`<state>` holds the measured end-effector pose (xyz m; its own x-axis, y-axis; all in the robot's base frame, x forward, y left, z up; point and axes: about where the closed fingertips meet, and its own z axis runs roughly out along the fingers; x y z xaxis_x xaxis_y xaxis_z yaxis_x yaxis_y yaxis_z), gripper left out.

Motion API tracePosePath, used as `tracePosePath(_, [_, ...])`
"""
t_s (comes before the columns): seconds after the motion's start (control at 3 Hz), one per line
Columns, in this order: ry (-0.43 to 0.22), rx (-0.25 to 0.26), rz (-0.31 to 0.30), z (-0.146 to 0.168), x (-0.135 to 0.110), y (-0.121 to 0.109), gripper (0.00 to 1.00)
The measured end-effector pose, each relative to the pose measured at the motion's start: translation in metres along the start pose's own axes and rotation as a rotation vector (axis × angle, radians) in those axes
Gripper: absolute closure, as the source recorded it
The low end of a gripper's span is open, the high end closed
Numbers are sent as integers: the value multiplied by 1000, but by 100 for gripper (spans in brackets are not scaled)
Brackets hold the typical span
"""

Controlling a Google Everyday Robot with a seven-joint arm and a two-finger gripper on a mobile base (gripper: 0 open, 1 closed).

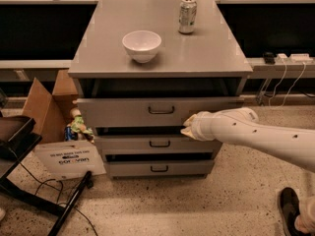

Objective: Close top drawer

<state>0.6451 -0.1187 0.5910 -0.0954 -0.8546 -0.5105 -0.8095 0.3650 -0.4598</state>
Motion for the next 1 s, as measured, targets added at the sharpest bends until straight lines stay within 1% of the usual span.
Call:
tracePosePath(0.33, [0,0,0,0,0,0,0])
tracePosePath(0.67, [0,0,0,0,0,0,0])
tracePosePath(1.0, [0,0,0,0,0,0,19])
